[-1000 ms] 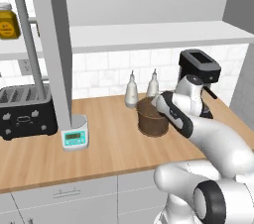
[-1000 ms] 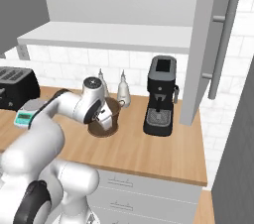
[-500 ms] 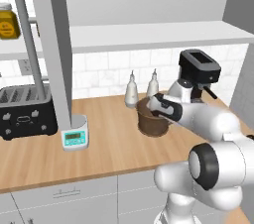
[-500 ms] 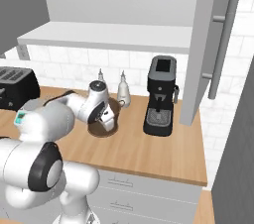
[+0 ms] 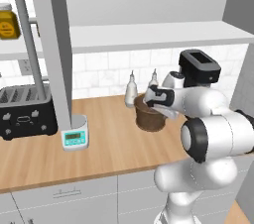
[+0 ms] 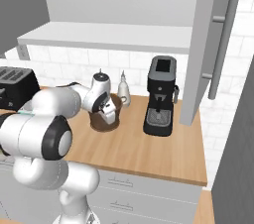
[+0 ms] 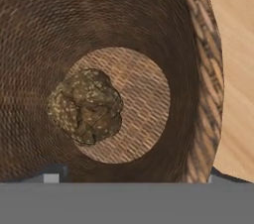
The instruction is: Open the cabinet, pick up the bread from the cabinet and place it in the basket. Then move the basket to the dining counter.
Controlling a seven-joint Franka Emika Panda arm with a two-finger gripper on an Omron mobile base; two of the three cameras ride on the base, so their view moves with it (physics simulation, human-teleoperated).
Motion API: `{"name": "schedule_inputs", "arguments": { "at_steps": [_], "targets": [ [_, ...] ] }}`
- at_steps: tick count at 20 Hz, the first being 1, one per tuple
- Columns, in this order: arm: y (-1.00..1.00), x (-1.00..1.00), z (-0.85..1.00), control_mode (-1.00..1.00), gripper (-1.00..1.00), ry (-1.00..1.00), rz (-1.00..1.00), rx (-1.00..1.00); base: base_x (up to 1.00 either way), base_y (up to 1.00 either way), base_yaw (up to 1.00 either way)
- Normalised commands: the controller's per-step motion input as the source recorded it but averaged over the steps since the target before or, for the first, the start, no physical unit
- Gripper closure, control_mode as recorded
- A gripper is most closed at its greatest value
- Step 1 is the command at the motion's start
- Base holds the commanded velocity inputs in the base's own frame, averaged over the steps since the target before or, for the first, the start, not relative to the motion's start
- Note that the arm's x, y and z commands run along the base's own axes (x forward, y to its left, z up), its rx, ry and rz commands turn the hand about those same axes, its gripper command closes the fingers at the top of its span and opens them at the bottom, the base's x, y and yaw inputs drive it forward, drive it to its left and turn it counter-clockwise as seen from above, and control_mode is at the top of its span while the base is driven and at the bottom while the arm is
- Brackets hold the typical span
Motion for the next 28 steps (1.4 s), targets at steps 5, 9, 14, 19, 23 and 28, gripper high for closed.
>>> {"name": "schedule_inputs", "arguments": {
  "at_steps": [5,9,14,19,23,28],
  "targets": [
    [0.02,-0.09,-0.62,-1.00,1.00,0.05,-0.01,0.00,0.00,0.00,0.00],
    [-0.10,-0.85,-0.07,-1.00,1.00,0.00,0.00,0.01,0.00,0.00,0.00],
    [-0.20,-0.98,0.32,-1.00,1.00,0.00,0.00,0.05,0.00,0.00,0.00],
    [-0.08,-0.94,1.00,-1.00,1.00,-0.11,0.00,0.04,0.00,0.00,0.00],
    [0.00,-1.00,0.90,-1.00,1.00,-0.03,0.00,0.01,0.00,0.00,0.00],
    [0.01,-0.80,0.85,-1.00,1.00,0.00,0.00,0.00,0.00,0.00,0.00]
  ]
}}
